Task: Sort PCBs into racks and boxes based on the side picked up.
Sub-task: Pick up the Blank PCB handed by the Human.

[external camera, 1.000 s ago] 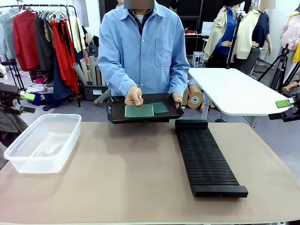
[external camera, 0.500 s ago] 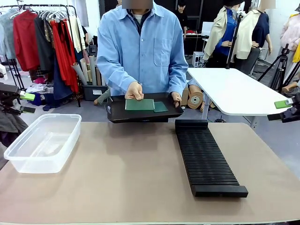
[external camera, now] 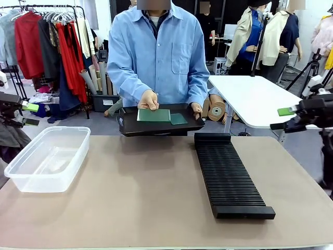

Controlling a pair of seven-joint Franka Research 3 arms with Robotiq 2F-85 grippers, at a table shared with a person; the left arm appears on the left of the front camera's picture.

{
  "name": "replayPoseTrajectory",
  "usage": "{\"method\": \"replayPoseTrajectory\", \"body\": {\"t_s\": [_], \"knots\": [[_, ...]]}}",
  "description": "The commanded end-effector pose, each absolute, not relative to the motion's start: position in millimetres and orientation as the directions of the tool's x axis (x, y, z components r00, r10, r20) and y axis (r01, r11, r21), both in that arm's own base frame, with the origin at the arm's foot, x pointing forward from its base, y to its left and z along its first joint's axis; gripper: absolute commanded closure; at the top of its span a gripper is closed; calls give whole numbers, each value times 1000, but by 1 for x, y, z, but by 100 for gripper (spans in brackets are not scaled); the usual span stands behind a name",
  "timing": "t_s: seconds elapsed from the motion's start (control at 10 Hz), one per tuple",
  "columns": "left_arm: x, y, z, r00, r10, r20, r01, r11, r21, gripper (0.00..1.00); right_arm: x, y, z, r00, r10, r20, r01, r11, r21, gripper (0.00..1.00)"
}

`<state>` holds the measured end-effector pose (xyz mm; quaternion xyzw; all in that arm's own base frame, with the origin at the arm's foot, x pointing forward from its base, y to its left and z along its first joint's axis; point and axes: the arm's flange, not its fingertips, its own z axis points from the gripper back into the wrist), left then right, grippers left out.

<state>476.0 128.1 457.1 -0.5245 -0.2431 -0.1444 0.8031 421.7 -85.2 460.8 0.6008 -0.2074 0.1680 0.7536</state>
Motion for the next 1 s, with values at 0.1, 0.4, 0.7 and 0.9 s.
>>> {"method": "replayPoseTrajectory", "body": {"t_s": [0.1,0.4,0.7,0.9], "knots": [[476,128,457,840,25,543,487,408,-772,0,460,-38,463,884,25,467,-463,188,866,0],[476,128,457,840,25,543,487,408,-772,0,504,11,460,893,65,445,-450,167,877,0],[476,128,457,840,25,543,487,408,-772,0,542,54,437,906,109,410,-422,126,898,0],[476,128,457,840,25,543,487,408,-772,0,566,75,413,914,107,392,-402,96,911,0]]}}
